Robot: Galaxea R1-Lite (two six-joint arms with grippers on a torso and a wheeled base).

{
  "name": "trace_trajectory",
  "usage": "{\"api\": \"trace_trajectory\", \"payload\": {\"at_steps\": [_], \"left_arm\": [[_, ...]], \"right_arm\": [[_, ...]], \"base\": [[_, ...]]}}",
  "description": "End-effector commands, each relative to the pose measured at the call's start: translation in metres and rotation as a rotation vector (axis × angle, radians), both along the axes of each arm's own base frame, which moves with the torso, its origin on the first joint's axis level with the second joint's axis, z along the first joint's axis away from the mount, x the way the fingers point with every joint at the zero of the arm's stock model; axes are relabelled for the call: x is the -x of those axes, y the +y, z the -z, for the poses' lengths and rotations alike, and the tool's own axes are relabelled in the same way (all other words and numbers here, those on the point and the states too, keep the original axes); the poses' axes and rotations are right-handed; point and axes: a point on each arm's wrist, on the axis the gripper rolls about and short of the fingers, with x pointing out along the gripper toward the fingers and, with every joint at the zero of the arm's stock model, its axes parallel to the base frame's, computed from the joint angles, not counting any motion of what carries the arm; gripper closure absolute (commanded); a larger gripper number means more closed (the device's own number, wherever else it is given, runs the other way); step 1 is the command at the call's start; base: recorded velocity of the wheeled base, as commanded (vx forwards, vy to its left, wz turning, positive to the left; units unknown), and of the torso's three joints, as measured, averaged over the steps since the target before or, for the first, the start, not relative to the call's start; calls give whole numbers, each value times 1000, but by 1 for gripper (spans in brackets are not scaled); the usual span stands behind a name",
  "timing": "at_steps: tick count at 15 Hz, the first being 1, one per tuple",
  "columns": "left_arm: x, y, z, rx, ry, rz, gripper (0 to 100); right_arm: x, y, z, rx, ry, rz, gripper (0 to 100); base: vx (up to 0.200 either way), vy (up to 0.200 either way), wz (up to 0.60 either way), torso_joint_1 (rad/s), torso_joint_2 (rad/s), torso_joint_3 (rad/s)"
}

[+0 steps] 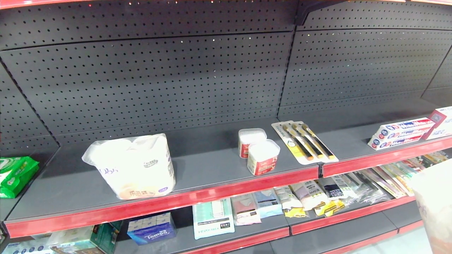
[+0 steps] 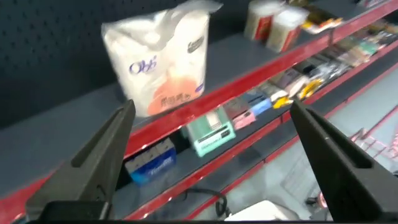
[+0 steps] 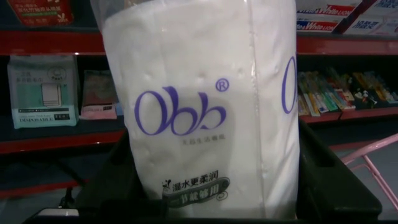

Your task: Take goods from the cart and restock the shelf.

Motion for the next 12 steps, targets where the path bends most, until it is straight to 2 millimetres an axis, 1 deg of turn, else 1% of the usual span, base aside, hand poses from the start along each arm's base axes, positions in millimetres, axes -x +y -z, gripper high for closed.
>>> {"api": "trace_trajectory", "payload": {"at_steps": [1, 3, 6, 12], "left_arm": [[7, 2, -3, 16, -42, 6, 0], [0, 0, -3, 5, -8, 8, 0], [-2, -1, -1, 1, -7, 17, 0], [-3, -1, 5, -8, -8, 23, 0]], "right_arm": [[-2, 0, -1, 2, 12, 1, 100], [-2, 0, 0, 10, 15, 5, 100], [-3, 0, 1, 10, 20, 8, 100], [-4, 0, -4, 35, 19, -9, 100]], "base": [[0, 0, 0, 0, 0, 0], [0, 0, 0, 0, 0, 0], [0, 0, 0, 0, 0, 0], [-200, 0, 0, 6, 3, 3]]}}
